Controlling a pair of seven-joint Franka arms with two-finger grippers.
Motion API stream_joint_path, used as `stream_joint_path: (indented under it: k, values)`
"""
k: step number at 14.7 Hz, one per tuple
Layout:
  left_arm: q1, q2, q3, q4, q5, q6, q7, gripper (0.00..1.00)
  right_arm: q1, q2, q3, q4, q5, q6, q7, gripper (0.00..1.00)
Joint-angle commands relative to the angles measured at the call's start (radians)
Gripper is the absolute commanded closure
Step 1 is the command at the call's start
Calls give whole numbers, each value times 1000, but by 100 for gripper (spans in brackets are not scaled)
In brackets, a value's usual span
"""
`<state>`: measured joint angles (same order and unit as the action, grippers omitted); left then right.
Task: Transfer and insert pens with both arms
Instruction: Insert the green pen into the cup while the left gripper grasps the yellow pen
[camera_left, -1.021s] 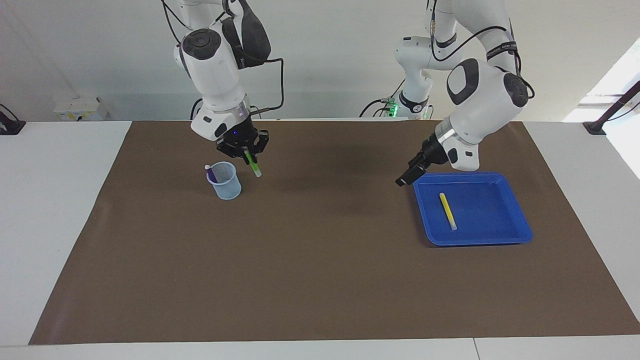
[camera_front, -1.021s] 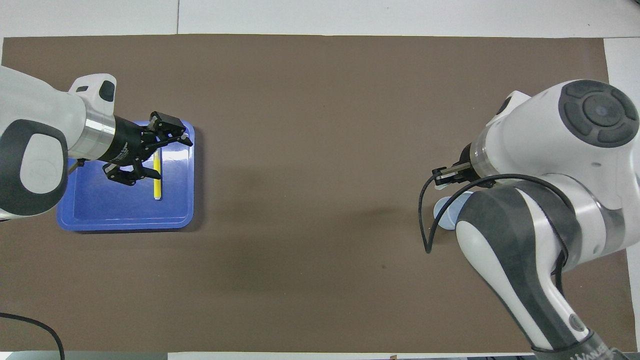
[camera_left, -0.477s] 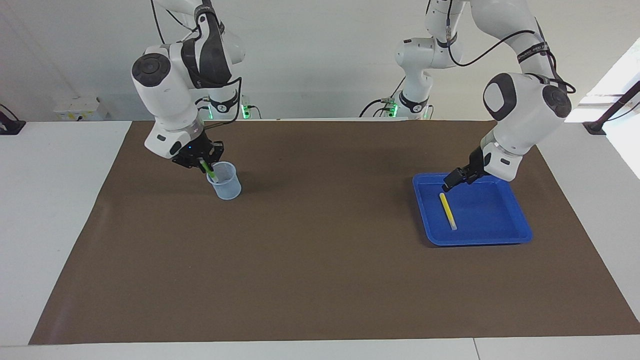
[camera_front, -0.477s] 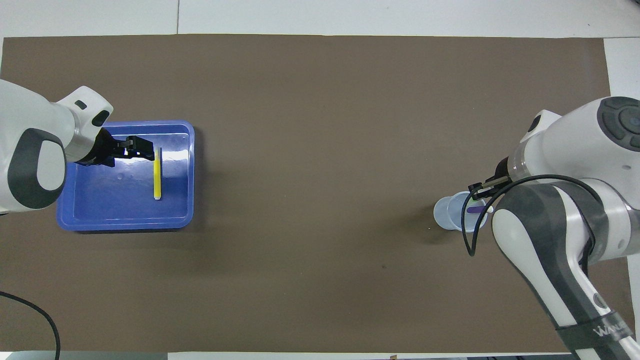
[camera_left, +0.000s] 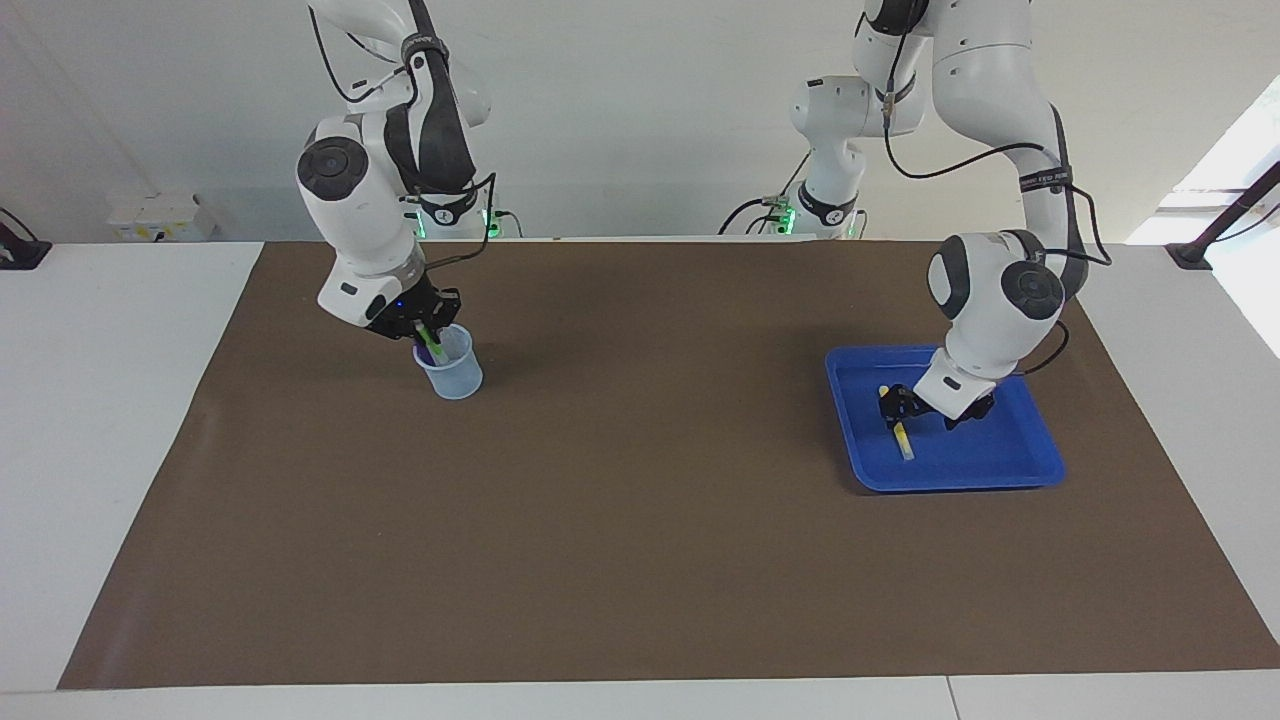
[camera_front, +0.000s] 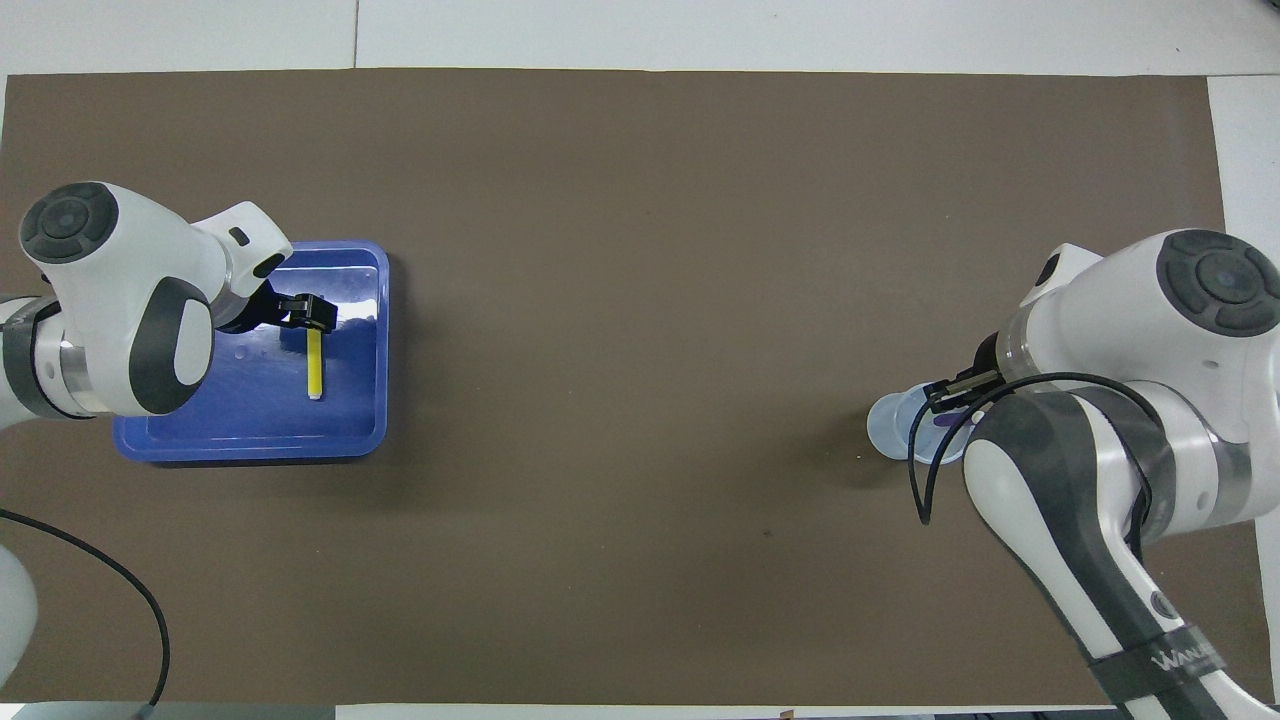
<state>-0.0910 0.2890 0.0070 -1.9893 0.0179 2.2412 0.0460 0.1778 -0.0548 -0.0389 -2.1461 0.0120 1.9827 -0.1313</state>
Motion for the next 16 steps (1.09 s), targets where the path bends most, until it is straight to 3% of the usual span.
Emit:
stream_joint_path:
  k: [1, 2, 4, 5, 6, 7, 8, 11, 13, 16]
  values:
    - [-19, 5, 7, -9, 22, 23, 5, 2, 5, -25, 4, -57, -4, 45, -8, 99]
    - [-32, 19, 7, -9, 22, 32, 5, 5, 12, -26, 4, -61, -6, 47, -10, 90]
    - [-32, 21, 8, -13, 22, 34, 6, 13, 14, -27, 4, -63, -6, 47, -11, 60]
    - [-32, 21, 7, -13, 22, 32, 6, 23, 15, -27, 4, -63, -4, 45, -10, 50]
    - [-32, 21, 8, -16, 22, 32, 6, 34, 17, -27, 4, -61, -6, 45, -5, 23]
    - [-32, 21, 8, -16, 22, 32, 6, 45, 16, -23, 4, -55, -6, 45, -8, 7]
    - [-30, 19, 8, -16, 22, 32, 8, 57, 14, -19, 4, -41, -6, 36, -16, 0]
    - [-21, 21, 8, -14, 22, 29, 8, 100, 19, -22, 10, 31, 9, -8, -10, 0]
    - [-19, 21, 8, -8, 22, 25, 8, 100, 61, -34, 13, 61, 34, -24, 5, 0]
    - [-16, 22, 8, 13, 19, -1, 0, 100, 69, -45, 23, 74, 224, -22, 128, 0]
